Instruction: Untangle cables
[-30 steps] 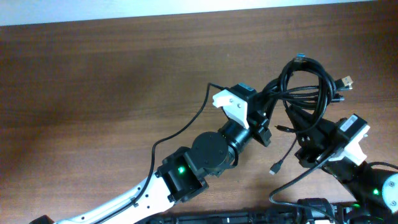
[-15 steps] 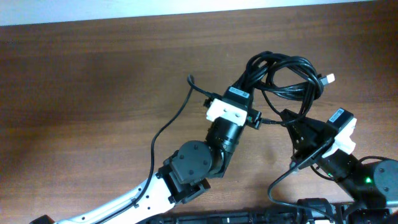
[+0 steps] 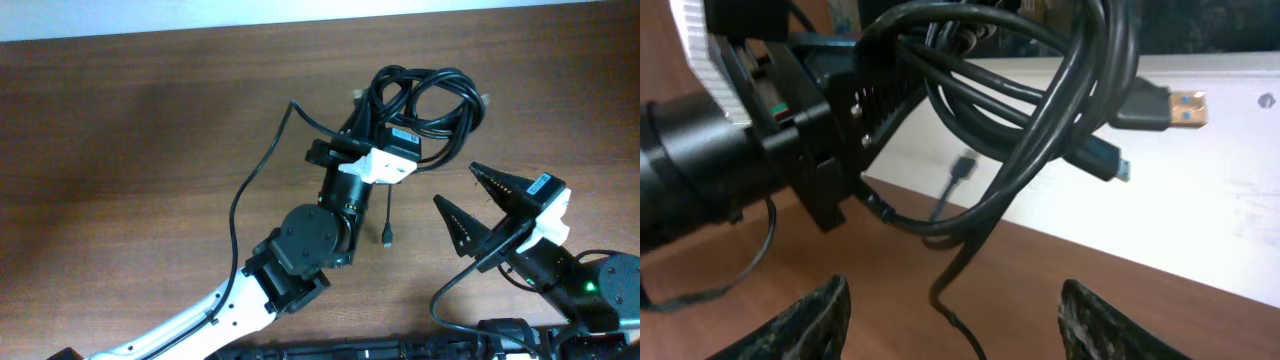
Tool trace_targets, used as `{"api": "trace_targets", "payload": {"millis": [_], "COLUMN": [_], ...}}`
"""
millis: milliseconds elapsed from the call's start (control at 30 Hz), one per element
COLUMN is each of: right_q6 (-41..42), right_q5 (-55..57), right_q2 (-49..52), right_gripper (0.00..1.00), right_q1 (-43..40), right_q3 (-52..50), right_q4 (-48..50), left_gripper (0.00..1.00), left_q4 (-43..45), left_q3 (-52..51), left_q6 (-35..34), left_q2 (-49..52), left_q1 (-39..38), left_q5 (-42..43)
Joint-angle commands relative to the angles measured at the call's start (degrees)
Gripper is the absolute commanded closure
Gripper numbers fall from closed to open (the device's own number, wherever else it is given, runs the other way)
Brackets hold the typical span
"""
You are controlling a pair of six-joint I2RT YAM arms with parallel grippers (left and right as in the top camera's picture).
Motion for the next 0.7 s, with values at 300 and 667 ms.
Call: {"api": "trace_targets", "payload": {"millis": [300, 667], "right_q6": [1.7, -4.7], "right_q5": [13.2, 25.0], "right_q2": [0.0, 0.0], "right_gripper": [0.25, 0.16], "right_q1": [0.3, 0.3], "right_q3": [11.2, 25.3], "right_q4": [-22.2, -40.6], "left_gripper": [1.0, 1.0], "left_q4": [-12.9, -15.0], "left_q3": [1.0, 1.0], "left_q6": [5.0, 5.2], "left_q2": [-1.4, -1.5], "left_q1": [7.0, 13.1], "left_q5": [20.7, 49.8]}}
